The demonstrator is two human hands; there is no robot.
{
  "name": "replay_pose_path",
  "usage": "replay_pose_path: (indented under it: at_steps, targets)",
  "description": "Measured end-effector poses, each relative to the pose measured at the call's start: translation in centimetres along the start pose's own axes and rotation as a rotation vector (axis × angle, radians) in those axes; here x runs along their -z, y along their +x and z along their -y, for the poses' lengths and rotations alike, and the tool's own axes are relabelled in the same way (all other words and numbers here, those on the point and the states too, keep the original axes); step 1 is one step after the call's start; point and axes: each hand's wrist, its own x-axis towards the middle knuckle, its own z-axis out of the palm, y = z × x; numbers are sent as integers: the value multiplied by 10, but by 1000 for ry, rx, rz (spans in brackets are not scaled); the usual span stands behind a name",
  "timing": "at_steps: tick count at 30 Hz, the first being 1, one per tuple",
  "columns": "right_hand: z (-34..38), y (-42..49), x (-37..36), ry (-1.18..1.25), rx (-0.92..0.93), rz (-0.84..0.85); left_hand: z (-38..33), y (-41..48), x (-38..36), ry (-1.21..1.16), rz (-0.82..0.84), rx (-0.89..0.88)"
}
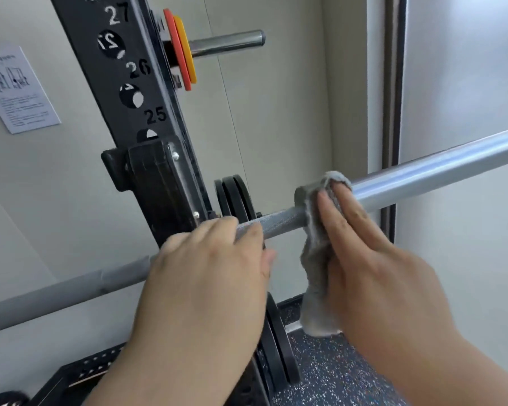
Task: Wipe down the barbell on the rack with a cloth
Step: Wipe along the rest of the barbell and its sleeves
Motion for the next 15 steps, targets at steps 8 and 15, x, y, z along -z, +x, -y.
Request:
replay_pose_path:
  at_steps: [8,15]
  targets:
    - [-40,10,-8,230,107,66,-47,33,-21,27,139,27]
    - [-85,-2,-11,307,52,48,-56,44,-43,20,21,109]
